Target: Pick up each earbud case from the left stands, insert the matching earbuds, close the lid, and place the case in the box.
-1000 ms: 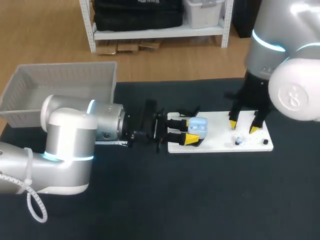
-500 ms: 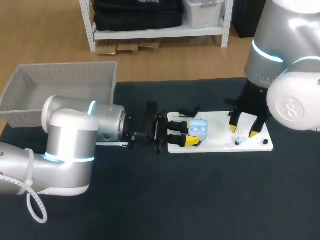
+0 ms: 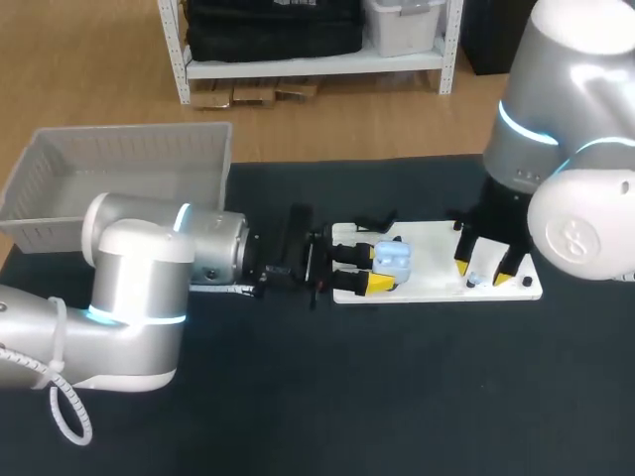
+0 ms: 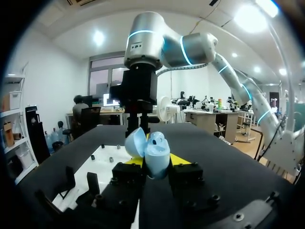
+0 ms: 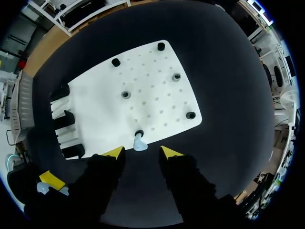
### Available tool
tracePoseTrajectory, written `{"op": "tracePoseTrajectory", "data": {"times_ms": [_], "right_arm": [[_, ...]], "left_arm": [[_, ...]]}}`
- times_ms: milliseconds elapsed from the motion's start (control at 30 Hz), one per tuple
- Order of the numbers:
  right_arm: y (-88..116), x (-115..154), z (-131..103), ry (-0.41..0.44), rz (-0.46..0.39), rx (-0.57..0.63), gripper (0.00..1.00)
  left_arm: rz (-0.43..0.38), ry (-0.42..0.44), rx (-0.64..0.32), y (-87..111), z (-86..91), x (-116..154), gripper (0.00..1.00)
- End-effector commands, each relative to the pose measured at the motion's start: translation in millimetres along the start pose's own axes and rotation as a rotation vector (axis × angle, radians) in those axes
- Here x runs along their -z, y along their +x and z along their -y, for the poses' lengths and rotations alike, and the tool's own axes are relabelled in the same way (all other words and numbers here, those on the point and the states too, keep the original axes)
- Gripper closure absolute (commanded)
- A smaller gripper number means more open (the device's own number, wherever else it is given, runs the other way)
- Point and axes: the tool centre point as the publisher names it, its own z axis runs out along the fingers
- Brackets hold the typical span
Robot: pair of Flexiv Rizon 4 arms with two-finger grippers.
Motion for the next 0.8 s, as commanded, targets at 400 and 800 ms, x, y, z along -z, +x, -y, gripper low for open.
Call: {"op": "tracePoseTrajectory", "data": {"times_ms": [400,800], "right_arm": [[-4,-13,-1,-0.005,-0.011,-0.007,0.61],[-8,-17,-3,-0.002,-0.023,-0.006,0.73]], "left_arm": [[0.001,0.0,-0.001,0.8,-0.3,0,1.0],[0.001,0.0,-0.001,0.8,-0.3,0,1.0]]}}
